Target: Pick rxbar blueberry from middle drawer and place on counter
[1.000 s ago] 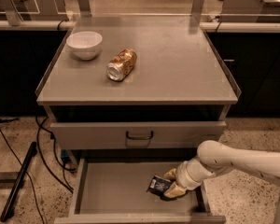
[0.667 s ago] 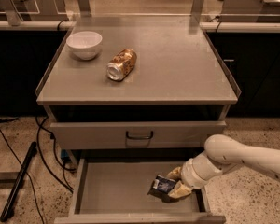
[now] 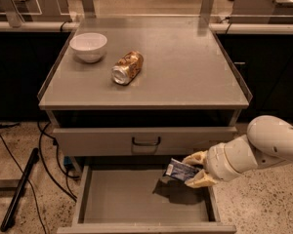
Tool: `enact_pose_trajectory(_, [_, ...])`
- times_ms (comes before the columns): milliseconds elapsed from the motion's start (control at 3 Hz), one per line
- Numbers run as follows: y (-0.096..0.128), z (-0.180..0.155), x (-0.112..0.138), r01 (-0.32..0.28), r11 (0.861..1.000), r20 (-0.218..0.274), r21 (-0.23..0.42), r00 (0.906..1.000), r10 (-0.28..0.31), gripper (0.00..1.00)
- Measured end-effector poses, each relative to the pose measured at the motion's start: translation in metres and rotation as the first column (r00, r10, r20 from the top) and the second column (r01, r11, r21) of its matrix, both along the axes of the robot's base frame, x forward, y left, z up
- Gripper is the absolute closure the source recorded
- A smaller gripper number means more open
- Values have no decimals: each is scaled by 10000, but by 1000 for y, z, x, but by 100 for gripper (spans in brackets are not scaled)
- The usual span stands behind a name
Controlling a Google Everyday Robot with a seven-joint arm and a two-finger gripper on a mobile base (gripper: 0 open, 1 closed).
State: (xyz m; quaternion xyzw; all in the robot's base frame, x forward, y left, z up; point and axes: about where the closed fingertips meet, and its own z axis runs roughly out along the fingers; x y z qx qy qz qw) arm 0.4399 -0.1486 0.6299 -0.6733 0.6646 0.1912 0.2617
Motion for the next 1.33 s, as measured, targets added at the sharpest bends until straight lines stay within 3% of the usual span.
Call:
enact_pose_trajectory(333, [0, 0, 0, 0, 10000, 0, 0, 10000, 0, 100])
enact_pose_trajectory(667, [3, 32, 4, -75, 9999, 55, -136, 10000, 76, 100])
enact_pose_trajectory(1333, [-9, 178, 25, 486, 9948, 418, -898, 9981, -449, 100])
